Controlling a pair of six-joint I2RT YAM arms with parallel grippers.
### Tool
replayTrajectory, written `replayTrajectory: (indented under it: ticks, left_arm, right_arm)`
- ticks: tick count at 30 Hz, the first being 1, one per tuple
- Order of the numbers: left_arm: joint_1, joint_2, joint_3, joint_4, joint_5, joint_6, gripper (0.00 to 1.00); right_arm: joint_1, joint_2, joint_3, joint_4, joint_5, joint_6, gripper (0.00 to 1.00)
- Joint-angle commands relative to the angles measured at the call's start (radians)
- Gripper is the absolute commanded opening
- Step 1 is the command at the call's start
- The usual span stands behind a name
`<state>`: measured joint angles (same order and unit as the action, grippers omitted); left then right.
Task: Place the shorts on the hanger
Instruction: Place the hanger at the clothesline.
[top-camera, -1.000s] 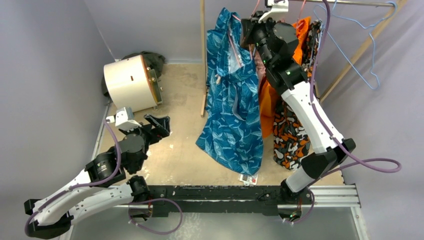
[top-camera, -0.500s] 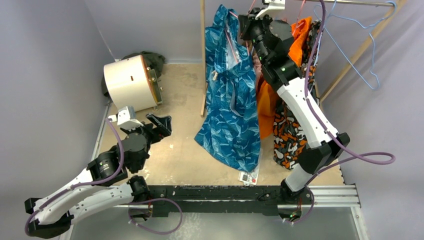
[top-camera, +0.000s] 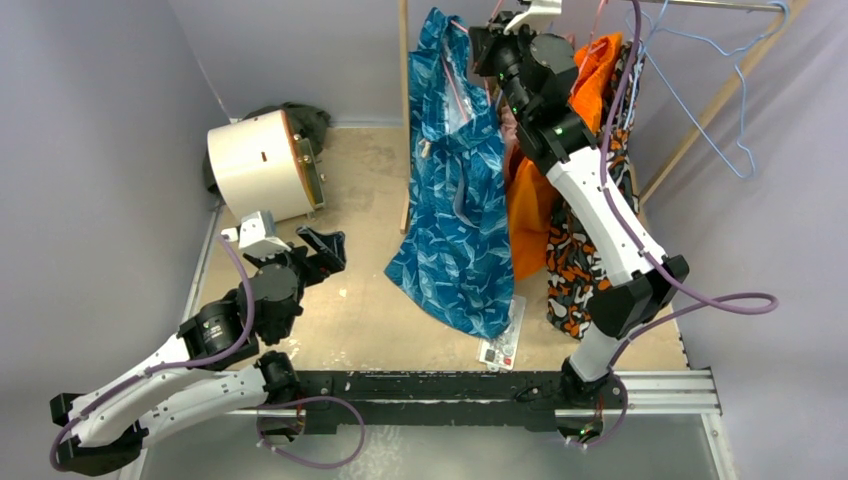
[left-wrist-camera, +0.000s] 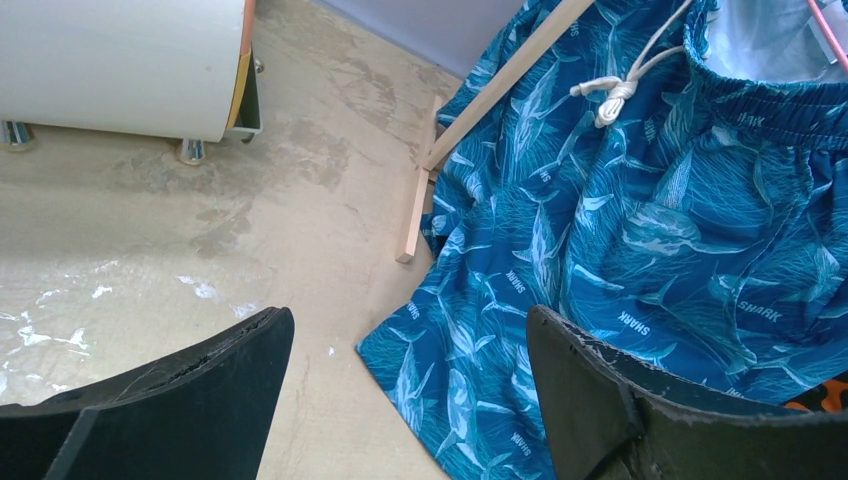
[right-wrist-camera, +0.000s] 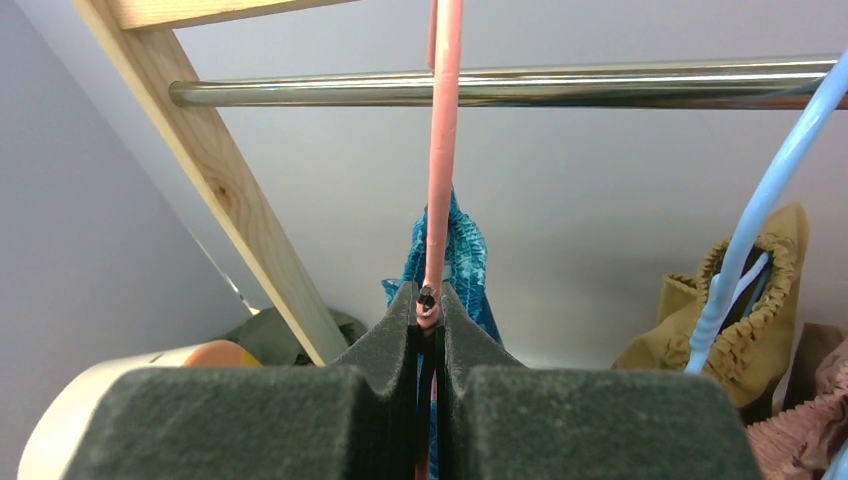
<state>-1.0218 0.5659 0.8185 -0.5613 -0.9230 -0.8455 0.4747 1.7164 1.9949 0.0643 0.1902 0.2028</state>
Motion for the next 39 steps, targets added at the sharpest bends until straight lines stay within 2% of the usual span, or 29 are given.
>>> replayTrajectory:
  ticks: [1, 10, 18, 30, 34, 39]
  left_arm:
    - [-0.001, 0.003, -0.008, 0.043, -0.007, 0.013, 0.86]
    - [-0.001, 0.013, -0.012, 0.047, 0.000, 0.010, 0.86]
    - [-0.001, 0.030, -0.012, 0.065, 0.014, 0.003, 0.86]
    - [-0.001, 0.043, -0.013, 0.069, 0.020, 0.001, 0.86]
    - [-0.001, 0.046, -0.015, 0.071, 0.023, -0.003, 0.86]
    - [-0.001, 0.048, -0.016, 0.071, 0.027, -0.004, 0.86]
  right_arm:
    - [-0.013, 0.014, 0.064, 0.019, -0.010, 0.017, 0.00]
    - [-0.013, 0.017, 0.096, -0.056, 0.105, 0.015, 0.00]
    - [-0.013, 0.108, 0.245, -0.176, 0.045, 0.056, 0.00]
    - [-0.013, 0.157, 0.305, -0.246, 0.015, 0.084, 0.00]
    - [-0.013, 0.203, 0.389, -0.335, 0.076, 0.089, 0.00]
    - [-0.014, 0.210, 0.393, -0.374, 0.117, 0.081, 0.00]
